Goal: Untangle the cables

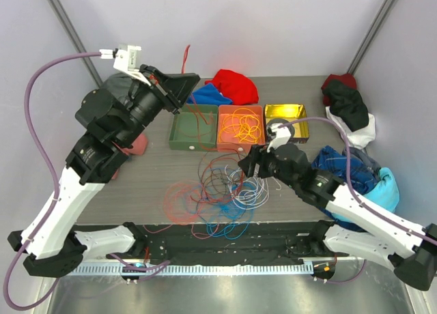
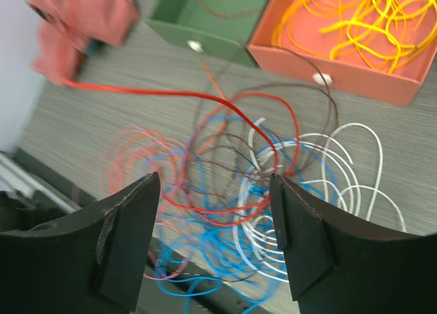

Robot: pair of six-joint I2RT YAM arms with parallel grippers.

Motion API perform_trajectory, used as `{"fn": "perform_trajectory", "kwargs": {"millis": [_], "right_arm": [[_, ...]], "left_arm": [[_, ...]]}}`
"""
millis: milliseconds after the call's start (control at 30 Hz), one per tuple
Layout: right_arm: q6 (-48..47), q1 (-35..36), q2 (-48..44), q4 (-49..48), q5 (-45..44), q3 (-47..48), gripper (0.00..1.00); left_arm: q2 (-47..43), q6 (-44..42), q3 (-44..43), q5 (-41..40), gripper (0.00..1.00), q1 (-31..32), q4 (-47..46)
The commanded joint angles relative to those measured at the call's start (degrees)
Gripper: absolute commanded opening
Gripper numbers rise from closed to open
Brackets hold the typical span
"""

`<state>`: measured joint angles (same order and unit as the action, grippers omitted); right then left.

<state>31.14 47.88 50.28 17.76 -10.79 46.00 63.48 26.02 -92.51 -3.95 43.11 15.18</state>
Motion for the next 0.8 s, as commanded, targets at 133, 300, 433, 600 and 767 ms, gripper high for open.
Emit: {"fn": "perform_trajectory", "kwargs": {"millis": [133,300,433,600,767], "right_arm": [[-5.56,0.02,7.28,-9.40,-3.09,-4.07,0.73],[-7.05,-0.06,14.47,-13.36,-5.47,-4.60,0.73],[-7.05,0.02,20.45,-20.10,-7.14,-4.34,0.73],[-5.91,-0.24,27.41,-22.50,-11.79,-1.00,0.53],[-5.47,-0.33,24.18,-19.80,-15.58,2.06,0.07]], "left_arm": [[1.55,-0.53,-4.17,3.68,0.00,-0.13,0.29],[1.73,0.08,-5.31,5.61,0.00,-0.13,0.55],[1.47,0.52,-5.66,6.32,0.00,-0.13,1.17],[0.33,0.61,-5.32,6.84,0.00,-0.13,1.96],[-2.39,0.70,-3.21,7.55,0.00,-0.13,2.57]]}}
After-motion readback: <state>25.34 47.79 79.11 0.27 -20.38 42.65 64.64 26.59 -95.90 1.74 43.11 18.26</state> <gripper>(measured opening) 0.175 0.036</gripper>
